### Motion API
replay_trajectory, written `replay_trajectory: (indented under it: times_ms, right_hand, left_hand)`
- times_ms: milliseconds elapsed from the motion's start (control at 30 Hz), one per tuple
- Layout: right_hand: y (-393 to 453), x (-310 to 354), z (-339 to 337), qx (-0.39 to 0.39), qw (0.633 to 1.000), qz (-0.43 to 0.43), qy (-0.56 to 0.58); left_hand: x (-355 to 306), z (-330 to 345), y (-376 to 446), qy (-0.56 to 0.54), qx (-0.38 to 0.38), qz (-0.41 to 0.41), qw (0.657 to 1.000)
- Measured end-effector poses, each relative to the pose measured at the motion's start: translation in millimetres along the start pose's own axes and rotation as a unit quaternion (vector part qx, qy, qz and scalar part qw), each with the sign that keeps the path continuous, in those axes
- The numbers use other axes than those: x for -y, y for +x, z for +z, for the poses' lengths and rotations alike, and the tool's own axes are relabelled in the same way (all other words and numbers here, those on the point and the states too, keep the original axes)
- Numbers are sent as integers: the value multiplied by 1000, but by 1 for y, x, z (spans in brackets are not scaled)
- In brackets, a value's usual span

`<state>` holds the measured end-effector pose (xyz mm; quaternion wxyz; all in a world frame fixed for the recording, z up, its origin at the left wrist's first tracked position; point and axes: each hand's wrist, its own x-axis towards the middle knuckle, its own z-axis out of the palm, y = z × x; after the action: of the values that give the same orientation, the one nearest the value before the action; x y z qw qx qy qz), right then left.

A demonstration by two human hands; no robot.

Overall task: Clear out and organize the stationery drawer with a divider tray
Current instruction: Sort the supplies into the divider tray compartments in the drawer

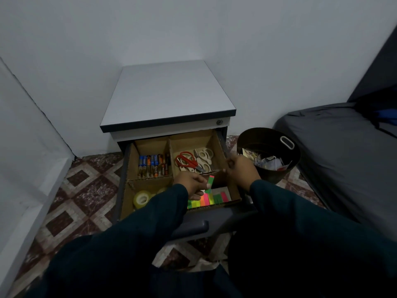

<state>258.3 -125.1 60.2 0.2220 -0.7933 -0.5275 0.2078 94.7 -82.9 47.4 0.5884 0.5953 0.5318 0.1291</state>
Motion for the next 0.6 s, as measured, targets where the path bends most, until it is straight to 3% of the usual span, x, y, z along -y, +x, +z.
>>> replay_trajectory:
  times_ms: [333, 600]
  right_hand:
    - [28, -9, -3, 58, 996, 64, 22]
    - [36, -14, -3, 99, 992, 73, 33]
  left_hand:
    - [-6, 32, 18, 34, 42, -60, 997]
    - [-10, 53, 33, 24, 5, -104, 994]
